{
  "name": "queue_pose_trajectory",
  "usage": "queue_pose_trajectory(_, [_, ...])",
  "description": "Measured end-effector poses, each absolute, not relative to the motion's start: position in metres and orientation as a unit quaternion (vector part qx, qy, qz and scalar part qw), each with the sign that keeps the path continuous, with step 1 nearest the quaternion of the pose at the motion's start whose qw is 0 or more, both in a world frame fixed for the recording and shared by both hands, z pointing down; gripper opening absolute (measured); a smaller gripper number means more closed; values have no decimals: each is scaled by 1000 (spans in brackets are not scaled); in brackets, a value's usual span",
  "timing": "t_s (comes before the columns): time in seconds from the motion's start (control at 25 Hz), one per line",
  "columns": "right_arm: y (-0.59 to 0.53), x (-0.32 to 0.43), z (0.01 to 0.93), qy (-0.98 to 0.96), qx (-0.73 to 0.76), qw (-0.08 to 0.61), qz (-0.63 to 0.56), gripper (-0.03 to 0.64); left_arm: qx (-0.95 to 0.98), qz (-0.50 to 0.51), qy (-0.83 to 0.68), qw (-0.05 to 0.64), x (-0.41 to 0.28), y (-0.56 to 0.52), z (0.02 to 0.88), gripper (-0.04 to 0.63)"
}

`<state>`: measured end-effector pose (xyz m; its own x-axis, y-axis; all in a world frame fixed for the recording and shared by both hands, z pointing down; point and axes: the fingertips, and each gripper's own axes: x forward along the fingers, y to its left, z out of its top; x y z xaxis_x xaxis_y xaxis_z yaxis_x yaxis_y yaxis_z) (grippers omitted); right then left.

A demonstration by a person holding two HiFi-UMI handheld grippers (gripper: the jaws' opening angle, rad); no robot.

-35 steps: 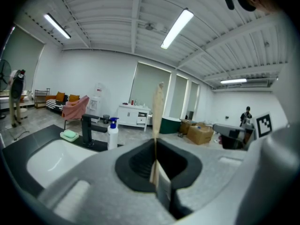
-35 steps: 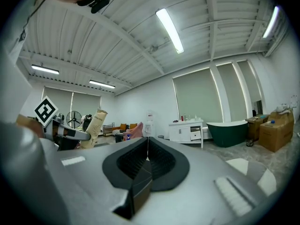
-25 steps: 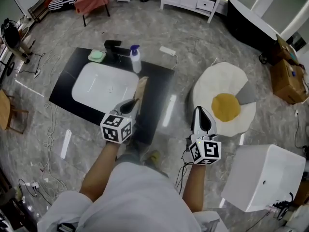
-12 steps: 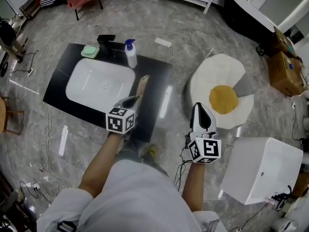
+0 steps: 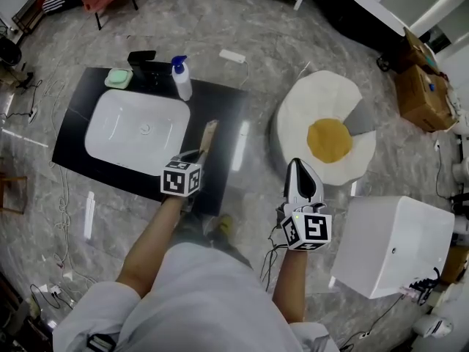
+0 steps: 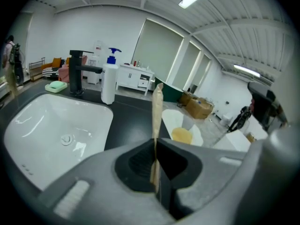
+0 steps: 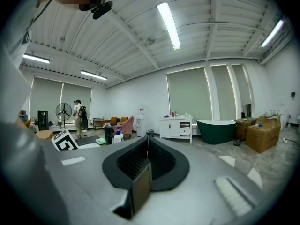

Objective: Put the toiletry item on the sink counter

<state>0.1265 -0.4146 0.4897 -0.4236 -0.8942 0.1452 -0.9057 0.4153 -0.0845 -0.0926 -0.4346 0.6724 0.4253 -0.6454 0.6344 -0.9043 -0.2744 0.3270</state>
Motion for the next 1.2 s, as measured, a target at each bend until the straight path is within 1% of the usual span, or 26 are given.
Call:
queue_pose_trajectory(0.28, [-422,121,501,-838,536,51,85,5,764,204,-495,361,-97,-445,701,12])
queue_pose_trajectory(0.8, [-444,113,515,-834,540,63,92,5,753,214,-500,369,-112,-467,727,23])
queue_pose_trajectory(1.12, [-447,106,514,-837,536,59,92,5,750,206,-512,364,-126,-469,722,77])
queue_pose_trajectory(1.2, [-445,106,514,-838,534,60,91,5,750,203,-515,362,-130,-468,720,78])
